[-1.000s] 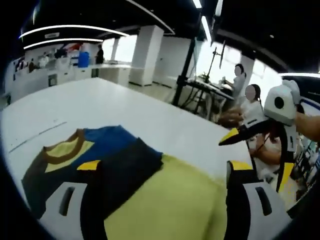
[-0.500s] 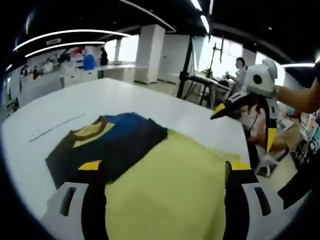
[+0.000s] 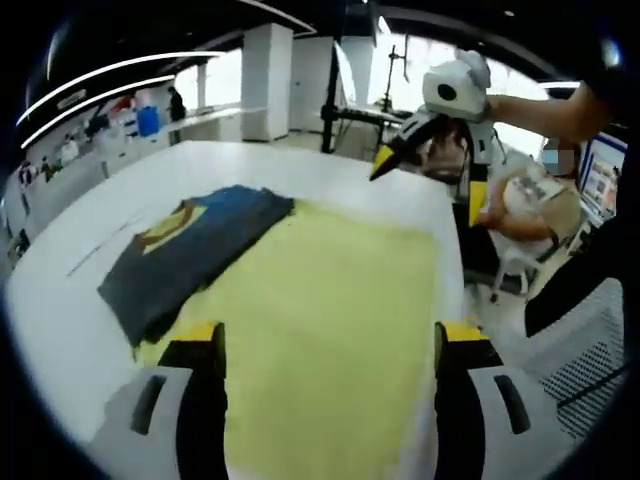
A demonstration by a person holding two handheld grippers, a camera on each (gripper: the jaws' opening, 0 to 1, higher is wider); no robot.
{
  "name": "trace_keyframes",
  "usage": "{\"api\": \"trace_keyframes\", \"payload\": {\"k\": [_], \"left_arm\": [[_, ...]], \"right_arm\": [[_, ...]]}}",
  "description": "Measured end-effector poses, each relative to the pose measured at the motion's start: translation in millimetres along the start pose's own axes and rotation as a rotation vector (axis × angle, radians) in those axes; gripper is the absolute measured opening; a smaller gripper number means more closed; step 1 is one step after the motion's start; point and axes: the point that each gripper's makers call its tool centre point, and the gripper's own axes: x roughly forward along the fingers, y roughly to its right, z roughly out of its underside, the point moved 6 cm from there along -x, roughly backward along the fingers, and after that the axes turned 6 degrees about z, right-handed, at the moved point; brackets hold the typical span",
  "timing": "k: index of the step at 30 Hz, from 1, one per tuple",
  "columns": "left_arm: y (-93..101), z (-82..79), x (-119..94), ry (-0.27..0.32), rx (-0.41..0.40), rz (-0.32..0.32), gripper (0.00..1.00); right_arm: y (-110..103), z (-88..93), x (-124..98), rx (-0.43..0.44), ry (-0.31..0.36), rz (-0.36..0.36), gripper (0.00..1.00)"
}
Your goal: Fold the garment on the visible template until the final outline fits inside the template.
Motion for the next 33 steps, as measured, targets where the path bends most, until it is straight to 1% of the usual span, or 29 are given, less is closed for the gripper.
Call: {"api": "trace_keyframes", "payload": {"k": [2,5,6,8,9,12,13,15,17,19,21,24,26,27,30,32,33], "left_arm": [[3.9,8.1,-3,-0.026,0.005,0.000,0.80],[10.2,21.4,-9,-0.065,0.020,-0.007,0.74],[12.0,24.8,-10,-0.076,0.026,-0.008,0.71],[16.4,34.2,-13,-0.103,0.030,-0.002,0.69],[18.8,39.1,-15,-0.114,0.033,0.002,0.68],[23.1,49.0,-20,-0.151,0.048,0.002,0.64],[24.4,53.2,-22,-0.171,0.064,0.003,0.63],[25.2,57.5,-25,-0.189,0.079,-0.002,0.60],[24.7,61.5,-28,-0.193,0.065,-0.008,0.57],[25.4,65.9,-31,-0.194,0.046,-0.008,0.54],[26.9,71.0,-33,-0.212,0.046,-0.007,0.51],[25.7,78.6,-36,-0.239,0.049,-0.019,0.47],[25.7,80.6,-38,-0.244,0.055,-0.021,0.44],[25.7,81.2,-38,-0.247,0.061,-0.020,0.44],[25.6,84.8,-39,-0.287,0.106,-0.017,0.43],[26.8,87.1,-39,-0.311,0.143,-0.014,0.42],[27.4,88.9,-39,-0.322,0.148,-0.016,0.41]], "right_arm": [[-4,1.3,2,-0.015,-0.012,-0.008,0.78],[-9,3.8,5,-0.051,-0.035,-0.018,0.73],[-12,6.7,7,-0.074,-0.053,-0.028,0.71],[-15,10.1,9,-0.095,-0.073,-0.037,0.69],[-16,11.5,10,-0.103,-0.081,-0.036,0.66],[-20,17.0,13,-0.123,-0.106,-0.034,0.63],[-21,19.8,14,-0.131,-0.118,-0.033,0.62],[-22,23.4,15,-0.148,-0.126,-0.031,0.58],[-24,26.6,16,-0.166,-0.139,-0.038,0.54],[-25,31.3,18,-0.190,-0.156,-0.038,0.52],[-26,36.0,20,-0.212,-0.178,-0.036,0.50],[-26,42.2,22,-0.213,-0.193,-0.025,0.44],[-25,45.7,23,-0.216,-0.203,-0.019,0.42],[-25,47.5,23,-0.222,-0.208,-0.013,0.42],[-25,53.2,24,-0.248,-0.236,-0.004,0.39],[-25,55.5,25,-0.256,-0.241,0.001,0.36],[-25,56.2,26,-0.255,-0.245,0.002,0.35]]}}
